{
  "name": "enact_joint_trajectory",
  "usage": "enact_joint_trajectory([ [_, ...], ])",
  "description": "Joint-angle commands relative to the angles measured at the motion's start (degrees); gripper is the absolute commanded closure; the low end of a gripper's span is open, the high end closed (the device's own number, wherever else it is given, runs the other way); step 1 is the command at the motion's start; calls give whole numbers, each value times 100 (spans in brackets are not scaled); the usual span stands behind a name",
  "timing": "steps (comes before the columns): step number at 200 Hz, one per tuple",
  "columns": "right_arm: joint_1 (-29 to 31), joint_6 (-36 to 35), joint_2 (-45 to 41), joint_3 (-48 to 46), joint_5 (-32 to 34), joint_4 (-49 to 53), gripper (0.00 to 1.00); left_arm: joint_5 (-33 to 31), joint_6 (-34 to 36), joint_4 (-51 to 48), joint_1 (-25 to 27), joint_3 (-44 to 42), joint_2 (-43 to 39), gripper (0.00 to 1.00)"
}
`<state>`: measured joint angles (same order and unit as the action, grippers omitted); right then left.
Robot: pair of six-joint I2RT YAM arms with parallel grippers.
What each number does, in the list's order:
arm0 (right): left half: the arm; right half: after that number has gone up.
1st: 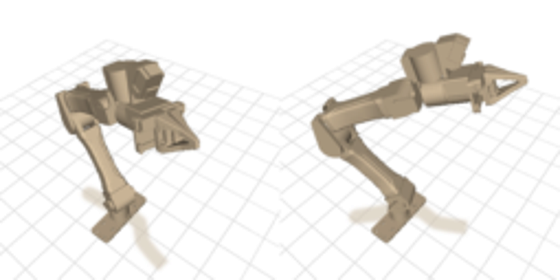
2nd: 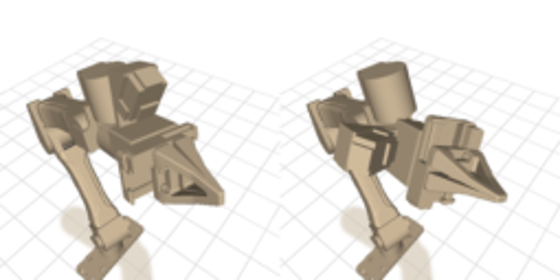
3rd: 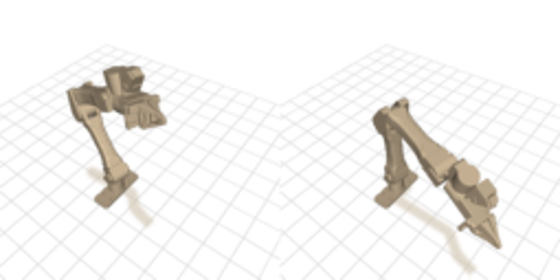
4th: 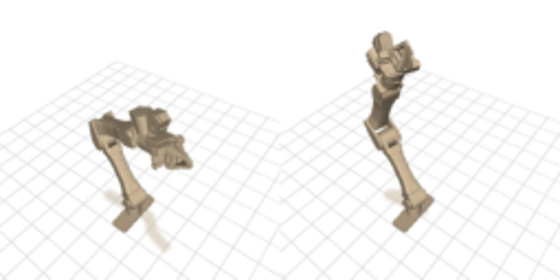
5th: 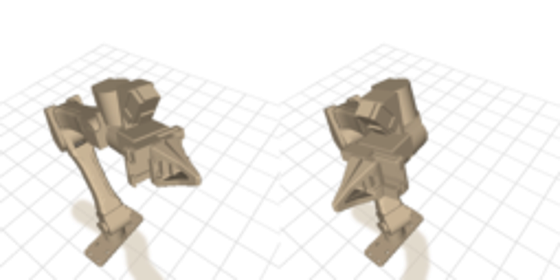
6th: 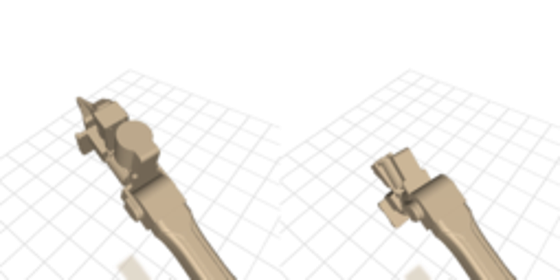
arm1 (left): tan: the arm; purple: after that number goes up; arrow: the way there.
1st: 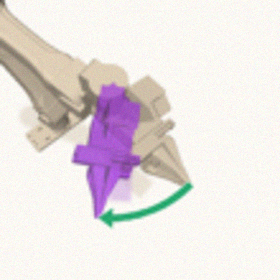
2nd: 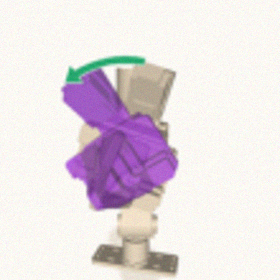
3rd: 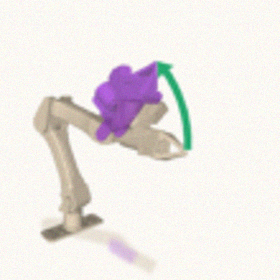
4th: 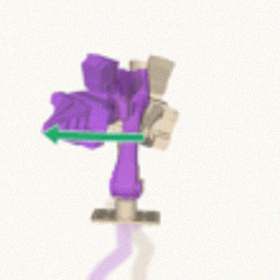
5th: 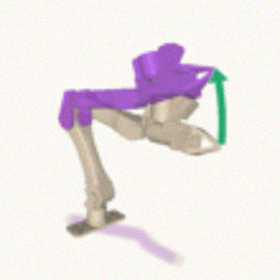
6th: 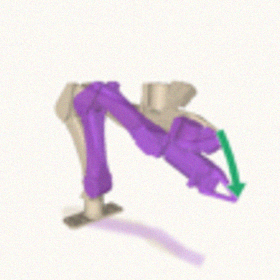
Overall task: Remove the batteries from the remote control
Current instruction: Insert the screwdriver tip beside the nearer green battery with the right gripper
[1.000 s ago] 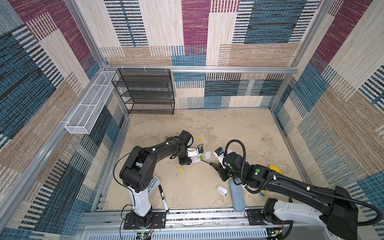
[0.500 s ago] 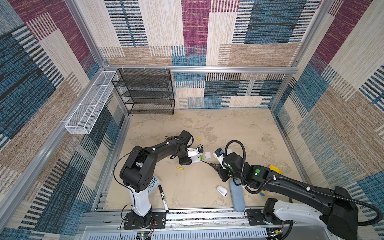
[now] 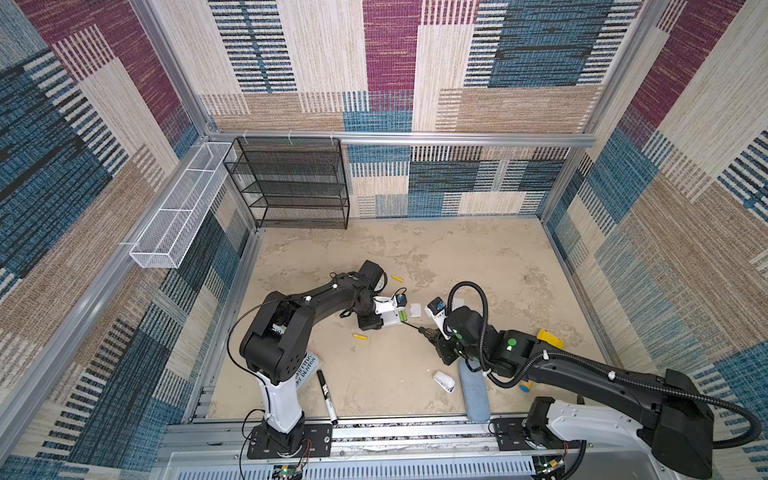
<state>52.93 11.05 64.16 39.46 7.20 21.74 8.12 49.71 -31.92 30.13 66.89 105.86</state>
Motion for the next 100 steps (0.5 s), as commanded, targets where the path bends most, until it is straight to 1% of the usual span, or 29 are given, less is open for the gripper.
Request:
enact_joint_trajectory([
  [1, 68, 101, 92, 9, 233, -227, 100, 128, 194, -710, -7, 8, 83, 52],
  [35, 393, 453, 189, -47, 652, -207, 100, 172, 234, -832, -15, 43, 127, 53],
  [100, 974, 1275, 220, -684, 1106, -1011, 100, 68, 306, -864, -16, -17, 188, 55],
])
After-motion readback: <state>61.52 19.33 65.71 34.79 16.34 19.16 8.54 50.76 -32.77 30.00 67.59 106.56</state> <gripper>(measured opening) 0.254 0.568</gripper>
